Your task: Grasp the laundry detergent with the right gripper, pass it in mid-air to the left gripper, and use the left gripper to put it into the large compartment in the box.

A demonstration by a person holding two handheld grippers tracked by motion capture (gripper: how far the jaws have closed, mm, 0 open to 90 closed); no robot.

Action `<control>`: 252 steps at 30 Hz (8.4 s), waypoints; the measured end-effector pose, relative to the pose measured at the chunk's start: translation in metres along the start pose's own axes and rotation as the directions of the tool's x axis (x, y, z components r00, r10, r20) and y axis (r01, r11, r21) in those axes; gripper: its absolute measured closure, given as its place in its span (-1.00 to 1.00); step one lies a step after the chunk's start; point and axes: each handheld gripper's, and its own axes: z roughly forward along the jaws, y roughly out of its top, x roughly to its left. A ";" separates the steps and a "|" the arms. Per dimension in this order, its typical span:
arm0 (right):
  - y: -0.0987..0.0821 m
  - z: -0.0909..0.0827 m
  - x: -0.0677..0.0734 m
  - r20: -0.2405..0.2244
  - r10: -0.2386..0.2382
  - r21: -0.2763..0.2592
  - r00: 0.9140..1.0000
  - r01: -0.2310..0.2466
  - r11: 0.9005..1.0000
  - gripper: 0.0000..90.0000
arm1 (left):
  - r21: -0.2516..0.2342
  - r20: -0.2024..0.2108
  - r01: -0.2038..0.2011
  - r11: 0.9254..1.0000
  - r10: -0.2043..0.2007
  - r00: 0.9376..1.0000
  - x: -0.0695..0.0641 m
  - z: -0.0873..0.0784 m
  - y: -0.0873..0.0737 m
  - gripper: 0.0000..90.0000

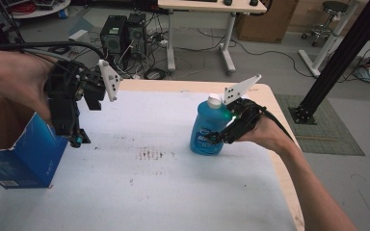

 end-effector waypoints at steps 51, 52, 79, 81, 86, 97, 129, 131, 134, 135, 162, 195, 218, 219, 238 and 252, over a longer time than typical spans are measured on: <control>-0.004 0.001 -0.006 -0.026 -0.005 -0.042 1.000 0.004 0.999 0.00 | -0.028 -0.005 -0.005 1.000 0.005 1.000 0.003 -0.001 0.002 -0.68; -0.003 0.002 -0.006 -0.026 0.009 -0.042 1.000 -0.010 0.999 0.00 | -0.039 -0.003 0.002 0.999 -0.002 1.000 0.003 -0.001 0.003 -0.68; 0.077 0.037 0.062 -0.122 -0.116 -0.038 0.986 0.112 0.993 0.01 | -0.193 0.011 0.095 0.977 -0.094 0.995 0.016 -0.013 0.036 -0.68; 0.079 0.041 0.065 -0.127 -0.115 -0.039 0.985 0.111 0.993 0.01 | -0.188 0.010 0.095 0.978 -0.095 0.995 0.017 -0.011 0.040 -0.68; 0.084 0.051 0.074 -0.145 -0.128 -0.039 0.981 0.124 0.992 0.01 | -0.199 0.015 0.087 0.976 -0.086 0.996 0.015 -0.003 0.056 -0.68; 0.085 0.057 0.078 -0.151 -0.137 -0.023 0.979 0.135 0.991 0.00 | -0.210 0.019 0.069 0.975 -0.066 0.998 0.012 0.017 0.079 -0.68; 0.083 0.064 0.078 -0.155 -0.148 -0.013 0.977 0.148 0.989 0.00 | -0.213 -0.011 0.056 0.975 -0.060 0.998 0.009 0.043 0.094 -0.59; 0.083 0.064 0.079 -0.163 -0.145 -0.011 0.976 0.145 0.989 0.00 | -0.221 -0.018 0.056 0.974 -0.062 0.998 0.009 0.042 0.093 -0.53; 0.083 0.065 0.079 -0.158 -0.149 -0.008 0.976 0.149 0.989 0.00 | -0.220 -0.013 0.051 0.974 -0.055 0.998 0.009 0.043 0.093 -0.53; 0.083 0.065 0.079 -0.159 -0.145 -0.006 0.977 0.145 0.989 0.00 | -0.213 -0.014 0.055 0.976 -0.059 0.998 0.009 0.044 0.093 -0.53; 0.083 0.065 0.081 -0.174 -0.139 -0.009 0.975 0.140 0.990 -0.01 | -0.211 -0.020 0.025 0.977 -0.030 0.999 0.005 0.043 0.096 -0.25; 0.081 0.067 0.082 -0.188 -0.153 -0.030 0.970 0.150 0.988 -0.04 | -0.179 -0.045 0.029 0.983 -0.038 0.998 0.001 0.042 0.099 -0.15; 0.073 0.031 0.079 -0.087 -0.123 0.069 0.989 0.129 0.989 -0.43 | -0.140 -0.046 0.084 0.987 -0.091 0.995 0.000 0.015 0.074 -0.15; 0.072 0.026 0.080 -0.080 -0.122 0.081 0.989 0.128 0.988 -0.46 | -0.135 -0.049 0.092 0.987 -0.100 0.994 0.000 0.010 0.071 -0.15; 0.043 -0.030 0.080 0.092 -0.048 0.225 0.995 0.026 0.974 -0.70 | -0.118 -0.070 0.248 0.962 -0.257 0.964 0.005 -0.069 0.013 -0.15; 0.024 -0.025 0.079 0.159 -0.034 0.307 0.987 -0.017 0.952 -0.71 | -0.181 -0.071 0.433 0.883 -0.451 0.890 0.013 -0.109 -0.045 -0.15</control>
